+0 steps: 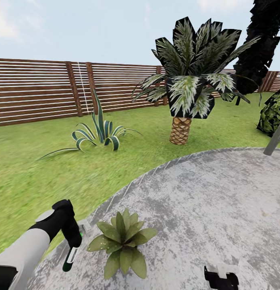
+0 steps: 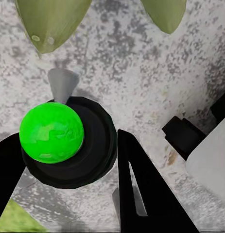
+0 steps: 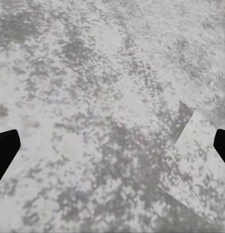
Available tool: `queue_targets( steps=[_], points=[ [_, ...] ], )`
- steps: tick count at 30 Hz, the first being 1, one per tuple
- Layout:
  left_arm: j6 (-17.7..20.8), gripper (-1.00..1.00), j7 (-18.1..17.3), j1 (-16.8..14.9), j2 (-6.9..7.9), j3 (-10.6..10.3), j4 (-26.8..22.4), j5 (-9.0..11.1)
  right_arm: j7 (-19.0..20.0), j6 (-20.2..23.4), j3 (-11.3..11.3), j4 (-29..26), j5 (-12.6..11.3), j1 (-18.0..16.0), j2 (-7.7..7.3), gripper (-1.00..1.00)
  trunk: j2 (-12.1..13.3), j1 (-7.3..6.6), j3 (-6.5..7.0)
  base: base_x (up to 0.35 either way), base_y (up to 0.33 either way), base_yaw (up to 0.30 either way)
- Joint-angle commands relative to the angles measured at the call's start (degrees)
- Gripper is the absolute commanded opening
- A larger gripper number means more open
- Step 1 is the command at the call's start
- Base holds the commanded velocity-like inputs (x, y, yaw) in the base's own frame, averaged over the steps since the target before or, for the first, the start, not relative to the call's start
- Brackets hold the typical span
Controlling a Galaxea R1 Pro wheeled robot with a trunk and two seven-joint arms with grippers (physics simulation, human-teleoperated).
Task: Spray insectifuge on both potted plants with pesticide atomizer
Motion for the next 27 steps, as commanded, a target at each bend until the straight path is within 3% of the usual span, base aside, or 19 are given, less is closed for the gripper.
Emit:
queue_targets(
  steps=[1,3,9,16,24,27],
  points=[
    [0.6,-1.0,-0.3,0.0,1.03,-0.2,-0.1,0.0,-0.3,-0.2,-0.3,0.1,0.6,-0.1,-0.01,1.0,0.0,-0.01,-0.05,0.0,0.0,-0.004],
    [0.7,-1.0,-0.4,0.0,1.65,-0.2,-0.1,-0.1,-0.3,-0.2,-0.3,0.1,0.6,-0.1,0.01,1.0,0.0,-0.01,-0.05,0.156,0.13,-0.001],
    [0.7,-1.0,-0.3,-0.1,1.01,-0.2,-0.8,-0.1,-0.3,-0.1,-0.3,0.1,0.6,-0.1,0.04,1.0,0.0,-0.01,-0.05,0.207,0.178,0.0],
    [0.7,-1.0,-0.3,-0.2,0.96,-0.4,-0.6,-0.2,-0.3,-0.1,-0.3,0.1,0.6,-0.1,0.04,1.0,0.0,-0.01,-0.05,0.025,0.02,0.0],
    [0.3,-1.0,0.2,0.8,2.36,-0.4,-0.1,-0.2,-0.3,-0.1,-0.3,0.1,0.6,-0.1,0.04,1.0,0.0,-0.01,-0.05,0.117,0.058,0.0],
    [0.2,-1.0,0.2,1.0,2.09,-0.5,-0.1,0.0,-0.3,-0.1,-0.3,0.1,0.6,-0.1,0.04,1.0,0.0,-0.01,-0.05,0.006,0.003,0.0]
  ],
)
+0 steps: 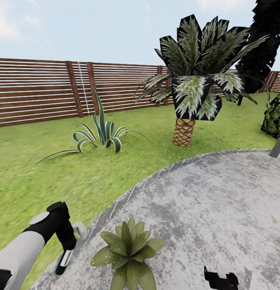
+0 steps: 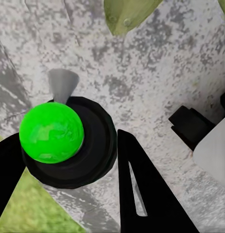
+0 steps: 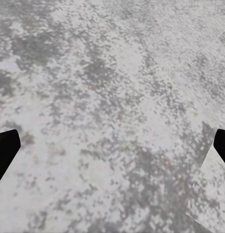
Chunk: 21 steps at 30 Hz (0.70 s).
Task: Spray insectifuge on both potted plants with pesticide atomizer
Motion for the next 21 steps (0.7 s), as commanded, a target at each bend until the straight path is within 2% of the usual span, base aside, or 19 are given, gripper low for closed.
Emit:
queue_targets(
  steps=[1,4,5,6,8,11,16,18,21],
  points=[
    [0.6,-1.0,-0.4,0.0,-0.21,-0.4,-0.1,0.0,-0.3,-0.2,-0.3,0.1,0.6,-0.1,-0.01,1.0,0.0,-0.01,-0.05,0.002,0.001,0.0],
    [0.7,-1.0,-0.5,-0.1,-1.11,-3.1,-0.6,0.1,-0.3,-0.2,-0.3,0.1,0.6,-0.1,-0.01,1.0,0.0,-0.01,-0.05,0.0,0.0,0.0],
    [0.7,-1.0,-0.7,-0.1,-1.68,-4.2,-0.8,0.1,-0.3,-0.2,-0.3,0.1,0.6,-0.1,-0.01,1.0,0.0,-0.01,-0.05,0.0,0.0,0.0],
    [0.8,-1.0,-0.8,-0.3,-2.94,-4.9,-0.9,0.0,-0.3,-0.2,-0.3,0.1,0.6,-0.1,-0.01,1.0,0.0,-0.01,-0.05,0.0,0.0,0.0],
    [0.9,-1.0,-0.8,-0.5,-3.75,-5.3,-0.9,-0.1,-0.3,-0.2,-0.3,0.1,0.6,-0.1,-0.01,1.0,0.0,-0.01,-0.05,0.0,0.0,0.0],
    [0.9,-1.0,-0.8,-0.5,-3.72,-5.4,-0.6,-0.1,-0.3,-0.2,-0.3,0.1,0.6,-0.1,-0.01,1.0,0.0,-0.01,-0.05,0.0,0.0,-0.003],
    [0.6,-1.0,-0.8,0.0,-2.42,-5.5,0.1,0.2,-0.3,-0.2,-0.3,0.1,0.6,-0.1,-0.01,1.0,0.0,-0.01,0.03,0.0,0.0,-0.199],
    [0.6,-1.0,-0.8,1.0,-1.61,-5.4,0.9,0.2,-0.3,-0.2,-0.3,0.1,0.6,-0.1,-0.01,1.0,0.0,-0.01,0.04,0.0,0.0,-0.07],
    [0.7,-1.0,-0.5,2.0,-1.33,-5.1,2.1,0.3,-0.3,-0.2,-0.3,0.1,0.6,-0.1,-0.01,1.0,0.0,-0.01,0.05,0.0,0.0,-0.014]
  ],
)
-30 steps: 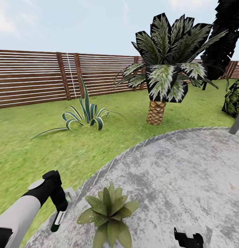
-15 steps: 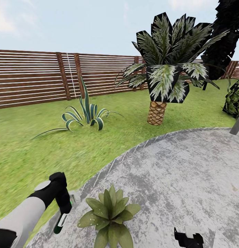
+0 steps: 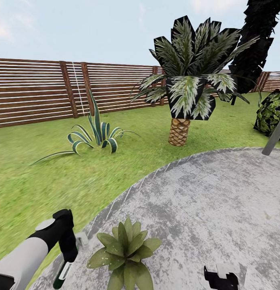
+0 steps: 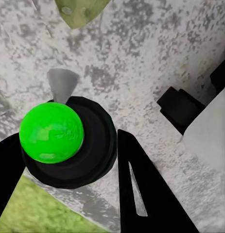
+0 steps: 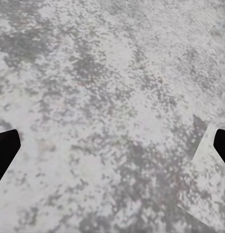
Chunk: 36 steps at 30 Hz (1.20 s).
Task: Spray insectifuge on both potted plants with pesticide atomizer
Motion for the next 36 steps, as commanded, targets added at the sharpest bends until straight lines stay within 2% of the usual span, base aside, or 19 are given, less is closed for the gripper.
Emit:
queue_targets(
  steps=[1,6,11,15,16,21,25,26,28,29,34,36],
  points=[
    [0.7,-1.0,-0.2,0.1,-0.02,-0.1,0.0,0.1,-0.3,-0.2,-0.3,0.1,0.6,-0.1,-0.01,1.0,0.0,-0.01,-0.05,0.0,0.0,-0.003],
    [1.3,-1.0,0.4,0.1,-0.96,0.1,-0.9,0.4,-0.3,-0.2,-0.3,0.1,0.6,-0.1,-0.01,1.0,0.0,-0.01,-0.05,0.0,0.0,0.0],
    [1.8,-1.0,4.9,-0.1,-4.15,0.2,-1.3,0.4,-0.3,-0.2,-0.3,0.2,0.6,-0.1,-0.01,1.0,0.0,-0.01,-0.05,0.0,0.0,0.0],
    [4.0,-1.0,6.3,-0.4,-4.45,0.0,-1.3,-0.2,-0.3,-0.2,-0.3,0.2,0.6,-0.1,-0.01,1.0,0.0,-0.01,-0.05,0.0,0.0,0.0],
    [4.5,-1.0,9.0,-0.5,-4.44,0.0,-0.9,-0.3,-0.3,-0.2,-0.2,0.2,0.6,-0.1,-0.01,1.0,0.0,-0.01,-0.05,0.0,0.0,0.0],
    [4.6,-1.0,9.4,-1.0,-4.52,-0.1,-1.4,-0.4,-0.2,-0.2,-0.2,0.2,0.6,-0.1,-0.01,1.0,0.0,-0.01,-0.05,0.0,0.0,0.0],
    [4.3,-1.0,9.5,-0.4,-3.77,-0.1,-1.3,-0.4,-0.2,-0.2,-0.2,0.2,0.7,-0.1,-0.01,1.0,0.0,-0.01,-0.05,0.0,0.0,0.0],
    [4.0,-1.0,9.6,-0.1,-2.03,0.1,-1.0,-0.2,-0.2,-0.2,-0.2,0.2,0.7,-0.1,-0.01,1.0,0.0,-0.01,-0.05,0.0,0.0,0.0],
    [3.7,-1.0,9.8,0.1,-0.19,0.2,-0.6,0.3,-0.2,-0.2,-0.2,0.2,0.7,-0.1,-0.01,1.0,0.0,-0.01,-0.05,0.0,0.0,0.0],
    [3.6,-1.0,10.1,0.1,0.19,0.2,-0.5,0.4,-0.3,-0.2,-0.2,0.2,0.7,-0.1,-0.01,1.0,0.0,-0.01,-0.05,0.0,0.0,0.0],
    [3.5,-1.0,13.0,0.1,0.42,0.7,-0.5,1.7,-0.4,-0.2,-0.2,0.2,0.7,-0.1,-0.01,1.0,0.0,-0.01,-0.05,0.0,0.0,0.132],
    [3.6,-1.0,13.4,0.1,0.43,0.8,-0.4,3.1,-0.4,-0.3,-0.3,0.2,0.7,-0.1,-0.01,1.0,0.0,-0.01,-0.05,-0.11,-0.072,0.26]
  ],
)
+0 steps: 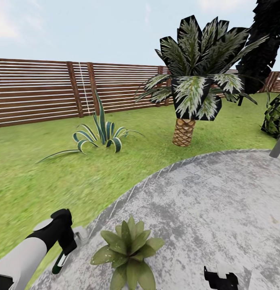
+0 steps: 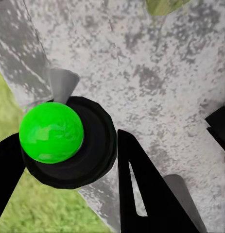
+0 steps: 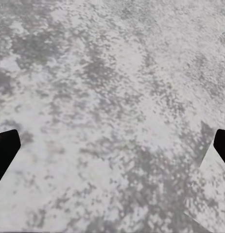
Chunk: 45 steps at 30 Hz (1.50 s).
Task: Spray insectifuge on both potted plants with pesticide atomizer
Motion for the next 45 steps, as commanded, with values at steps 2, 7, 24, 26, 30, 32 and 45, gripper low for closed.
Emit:
queue_targets(
  steps=[2,7,24,26,30,32,45],
  points=[
    [0.4,-1.0,-0.2,0.0,0.05,-0.3,-0.1,0.8,-0.3,-0.3,-0.3,0.1,0.6,0.0,-0.02,1.0,0.0,-0.03,-0.05,-0.203,-0.146,0.261],
    [0.5,-1.0,0.3,0.0,-0.31,-0.2,-0.1,2.2,-0.2,-0.3,-0.4,0.1,0.6,0.0,-0.15,1.0,0.0,-0.03,-0.05,-0.061,-0.241,0.055],
    [0.4,-1.0,15.0,0.4,0.44,3.3,9.0,8.1,-0.3,-0.3,-0.3,0.1,0.6,0.0,0.07,1.0,0.0,-0.03,-0.37,-0.119,-0.196,0.059],
    [0.4,-1.0,17.0,1.5,0.64,4.4,10.4,9.4,-0.2,-0.3,-0.3,0.1,0.6,0.0,0.07,1.0,0.0,-0.03,-0.5,-0.059,-0.003,0.186],
    [0.0,-1.0,19.4,2.3,0.37,7.1,10.1,11.1,-0.2,-0.3,-0.3,0.1,0.6,0.0,0.07,1.0,0.0,-0.03,-0.75,-0.011,-0.001,0.186],
    [-2.4,-1.0,21.5,2.4,-0.03,9.6,10.5,12.4,-0.2,-0.3,-0.3,0.1,0.6,0.0,0.07,1.0,0.0,-0.03,-0.87,-0.002,0.0,0.186],
    [-10.6,-1.0,31.0,2.6,-2.61,11.7,17.8,18.4,-0.2,-0.3,-0.3,0.1,0.6,0.0,0.02,1.0,0.0,-0.03,-1.5,0.0,-0.001,0.14]
  ],
)
